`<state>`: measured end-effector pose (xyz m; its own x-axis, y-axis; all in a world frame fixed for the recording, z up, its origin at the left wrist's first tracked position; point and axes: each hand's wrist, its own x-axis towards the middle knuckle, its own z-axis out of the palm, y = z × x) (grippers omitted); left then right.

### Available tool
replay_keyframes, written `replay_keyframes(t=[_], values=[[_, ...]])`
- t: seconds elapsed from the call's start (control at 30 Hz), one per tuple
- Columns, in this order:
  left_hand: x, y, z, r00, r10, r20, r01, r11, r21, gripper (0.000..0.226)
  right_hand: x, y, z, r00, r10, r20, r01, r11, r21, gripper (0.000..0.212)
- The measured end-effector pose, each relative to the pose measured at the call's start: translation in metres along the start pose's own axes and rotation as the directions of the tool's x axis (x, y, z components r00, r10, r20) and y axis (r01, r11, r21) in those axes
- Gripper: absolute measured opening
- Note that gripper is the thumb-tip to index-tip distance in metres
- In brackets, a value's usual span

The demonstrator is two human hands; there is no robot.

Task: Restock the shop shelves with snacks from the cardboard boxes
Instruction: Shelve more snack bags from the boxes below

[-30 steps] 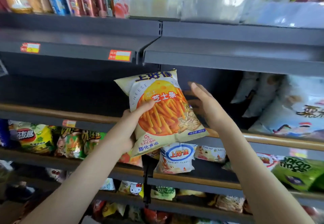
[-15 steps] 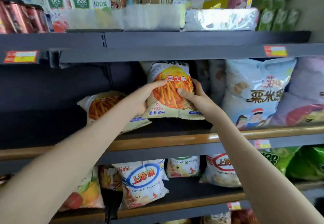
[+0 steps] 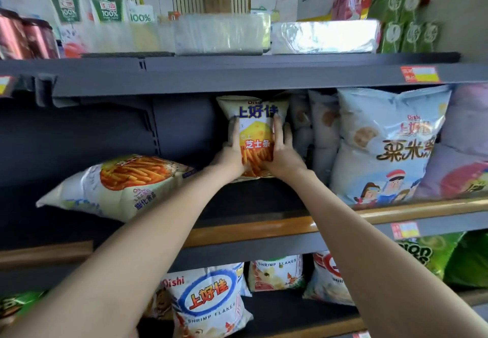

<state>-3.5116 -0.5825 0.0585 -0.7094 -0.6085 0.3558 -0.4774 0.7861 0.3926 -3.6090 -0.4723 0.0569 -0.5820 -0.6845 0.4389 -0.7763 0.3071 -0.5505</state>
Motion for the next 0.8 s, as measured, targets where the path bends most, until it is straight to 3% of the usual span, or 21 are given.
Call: replay_keyframes(t=[0.13,0.27,0.33,0.43,0.5,0.57,0.63,0.7,0.8], values=[[0.002,0.008,0.011,0.998,0.041,0.057,-0.045,0.996,0.077,0.112,0.004,0.000,0.003,1.000,0.018,-0.002,-0.018,0.989,-0.144,0.094],[-0.008,0.008,-0.007,0.991,0.053,0.123,-0.066,0.993,0.101,0.105,0.002,-0.004,0.005,1.000,0.015,-0.015,-0.018,0.957,-0.289,0.091],[-0.024,0.008,-0.026,0.991,0.058,0.124,-0.079,0.983,0.165,0.089,-0.002,-0.012,0.008,0.998,0.010,-0.060,-0.032,0.925,-0.379,0.091],[-0.063,-0.001,-0.065,0.996,0.084,-0.007,-0.080,0.967,0.244,0.060,-0.008,-0.031,0.012,0.986,-0.110,-0.127,0.039,0.886,-0.463,0.092],[-0.098,-0.020,-0.095,0.985,0.042,-0.165,0.006,0.961,0.278,0.050,-0.010,-0.052,0.018,0.967,-0.231,-0.112,0.184,0.928,-0.323,0.087],[-0.132,-0.046,-0.121,0.946,-0.090,-0.312,0.199,0.921,0.336,0.050,-0.010,-0.078,0.028,0.955,-0.296,-0.006,0.296,0.955,-0.001,0.083],[-0.160,-0.072,-0.136,0.882,-0.265,-0.389,0.431,0.788,0.439,0.062,-0.015,-0.107,0.040,0.919,-0.337,0.204,0.282,0.924,0.258,0.076],[-0.176,-0.093,-0.140,0.830,-0.412,-0.375,0.552,0.697,0.457,0.075,-0.019,-0.134,0.056,0.844,-0.338,0.417,0.220,0.926,0.306,0.074],[-0.177,-0.108,-0.140,0.808,-0.545,-0.225,0.588,0.770,0.248,0.081,-0.021,-0.164,0.078,0.763,-0.293,0.576,0.239,0.956,0.170,0.075]])
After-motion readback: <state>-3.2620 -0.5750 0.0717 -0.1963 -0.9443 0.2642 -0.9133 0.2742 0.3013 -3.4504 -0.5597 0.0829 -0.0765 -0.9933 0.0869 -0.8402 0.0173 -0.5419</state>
